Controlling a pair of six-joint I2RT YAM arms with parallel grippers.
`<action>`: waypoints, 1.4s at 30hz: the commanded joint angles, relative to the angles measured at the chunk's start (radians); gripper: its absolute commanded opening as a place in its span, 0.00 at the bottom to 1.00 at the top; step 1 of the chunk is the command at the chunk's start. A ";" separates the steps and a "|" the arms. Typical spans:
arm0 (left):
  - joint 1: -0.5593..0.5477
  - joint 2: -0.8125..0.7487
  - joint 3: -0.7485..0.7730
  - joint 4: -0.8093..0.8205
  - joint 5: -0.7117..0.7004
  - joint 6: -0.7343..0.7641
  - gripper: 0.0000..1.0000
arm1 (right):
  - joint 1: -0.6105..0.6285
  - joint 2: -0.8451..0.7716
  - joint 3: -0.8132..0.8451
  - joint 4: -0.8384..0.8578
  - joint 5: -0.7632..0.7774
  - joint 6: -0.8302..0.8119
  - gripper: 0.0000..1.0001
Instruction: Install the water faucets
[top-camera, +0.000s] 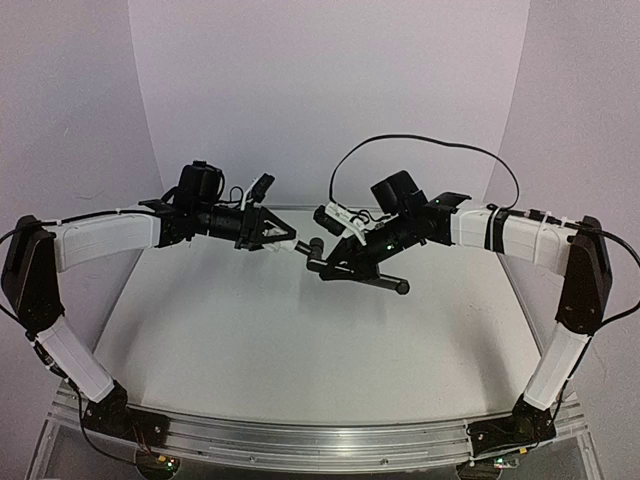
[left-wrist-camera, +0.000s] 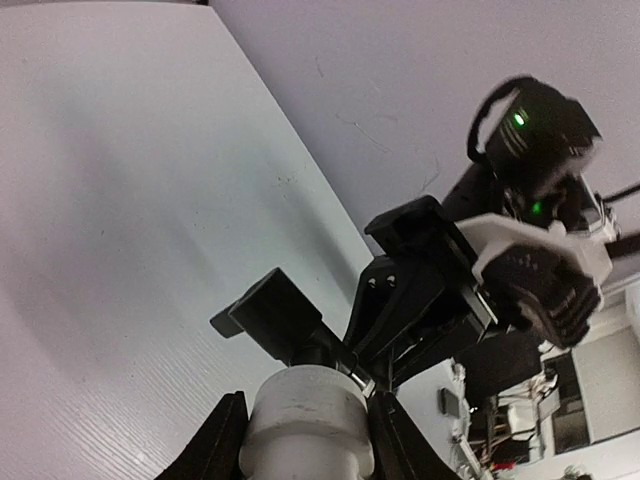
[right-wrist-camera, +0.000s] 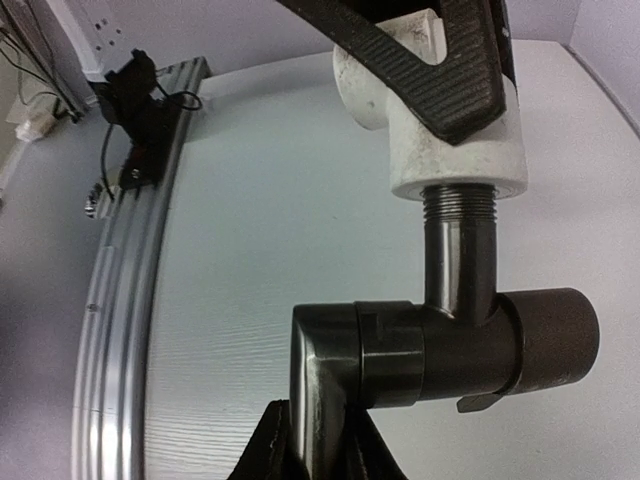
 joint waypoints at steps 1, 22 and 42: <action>-0.056 -0.079 0.045 0.042 0.006 0.313 0.14 | 0.060 -0.023 0.110 0.098 -0.560 0.021 0.00; -0.099 -0.232 -0.022 0.052 -0.187 0.534 0.74 | 0.056 -0.035 0.079 0.101 -0.422 -0.017 0.00; -0.065 -0.342 -0.143 -0.024 -0.443 0.256 0.92 | 0.014 -0.179 -0.115 0.157 0.191 -0.069 0.00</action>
